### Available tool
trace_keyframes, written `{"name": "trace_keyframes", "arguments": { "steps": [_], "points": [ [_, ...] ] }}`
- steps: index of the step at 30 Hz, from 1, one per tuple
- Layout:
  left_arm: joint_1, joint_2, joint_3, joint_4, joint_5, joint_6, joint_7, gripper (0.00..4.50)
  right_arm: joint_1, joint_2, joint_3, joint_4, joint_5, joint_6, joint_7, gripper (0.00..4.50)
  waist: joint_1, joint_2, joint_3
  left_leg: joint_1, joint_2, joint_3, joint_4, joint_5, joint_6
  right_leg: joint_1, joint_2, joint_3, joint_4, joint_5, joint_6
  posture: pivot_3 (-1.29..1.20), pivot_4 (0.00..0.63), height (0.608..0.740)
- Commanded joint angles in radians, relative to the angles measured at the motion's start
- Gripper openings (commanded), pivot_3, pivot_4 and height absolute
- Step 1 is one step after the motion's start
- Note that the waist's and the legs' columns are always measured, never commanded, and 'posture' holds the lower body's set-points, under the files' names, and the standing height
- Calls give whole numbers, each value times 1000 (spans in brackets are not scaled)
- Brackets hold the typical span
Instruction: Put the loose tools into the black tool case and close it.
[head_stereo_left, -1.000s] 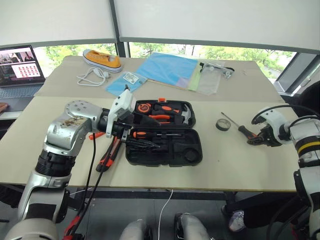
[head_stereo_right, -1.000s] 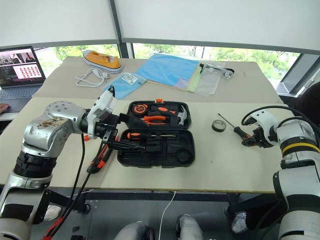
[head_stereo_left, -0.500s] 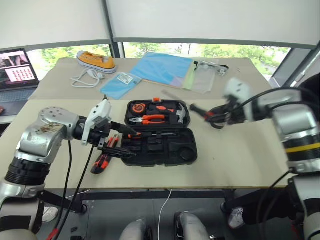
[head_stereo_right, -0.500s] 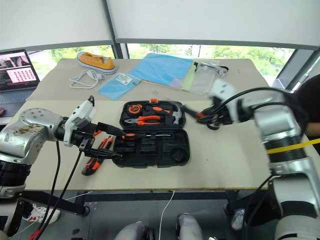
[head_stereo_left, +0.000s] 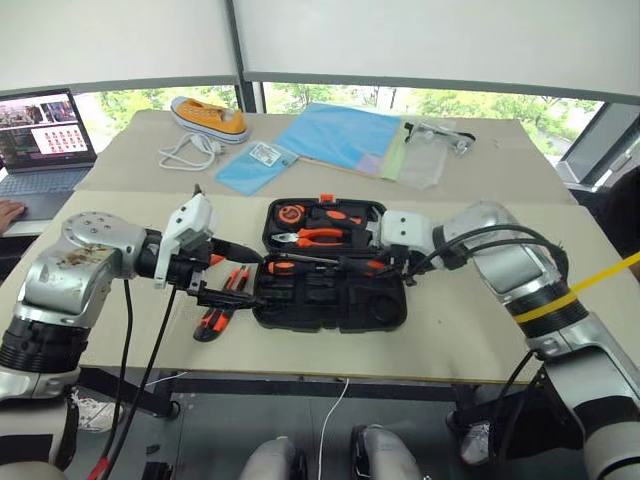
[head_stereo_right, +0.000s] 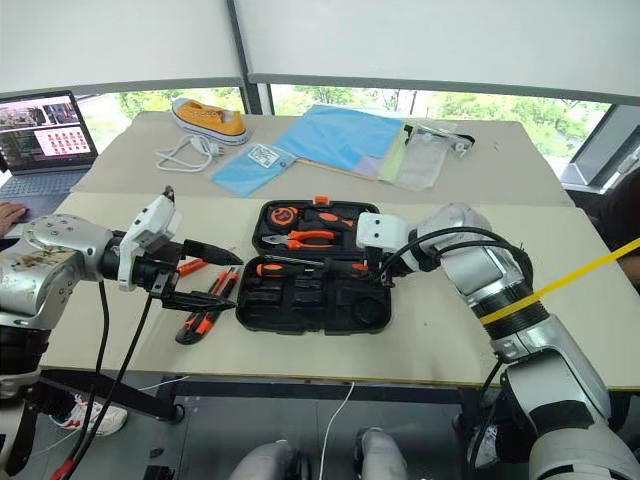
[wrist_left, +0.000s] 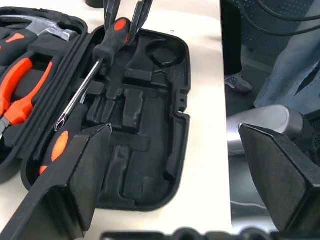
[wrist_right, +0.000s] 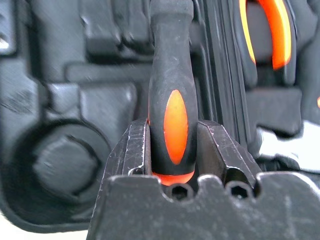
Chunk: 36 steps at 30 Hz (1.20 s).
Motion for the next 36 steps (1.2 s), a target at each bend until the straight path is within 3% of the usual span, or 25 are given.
{"name": "trace_keyframes", "arguments": {
  "steps": [1,12,14,22,29,32,36],
  "points": [
    [-26,1,24,-17,-13,-15,9,4361,-13,-9,-4,7,-42,-85,-15,969,-5,0,0,0,0,0,0,0,0,0,0,0,0,-1,1,0,150,718],
    [-58,-26,-12,21,15,-50,3,4361,4,6,-9,-5,-71,-112,-16,969,-6,0,0,1,1,0,0,0,0,0,0,0,0,-2,2,0,150,718],
    [-59,-29,-18,30,22,-62,2,4361,8,9,-12,-15,-69,-104,-14,1976,-5,0,0,1,1,0,0,0,0,0,0,0,0,-2,2,0,150,718],
    [-96,-48,-28,104,59,-103,17,4361,18,14,-44,-77,-45,-50,-11,4480,-5,0,0,1,1,0,0,0,0,0,0,0,1,-2,1,0,150,718],
    [-110,-65,-31,116,69,-109,23,4361,5,60,-81,-72,-3,44,-18,4480,-5,0,0,1,2,1,0,0,0,0,0,0,1,-1,-1,0,150,718],
    [-116,-70,-30,119,73,-109,24,4361,4,68,-70,-28,-11,44,-22,3761,-4,0,0,1,2,1,0,0,0,0,0,0,1,0,-2,0,150,718],
    [-119,-73,-26,117,76,-105,22,4361,15,56,-53,-7,-17,55,9,2370,-4,0,0,1,1,1,0,0,0,0,1,0,1,0,-2,0,150,718]
  ]
}}
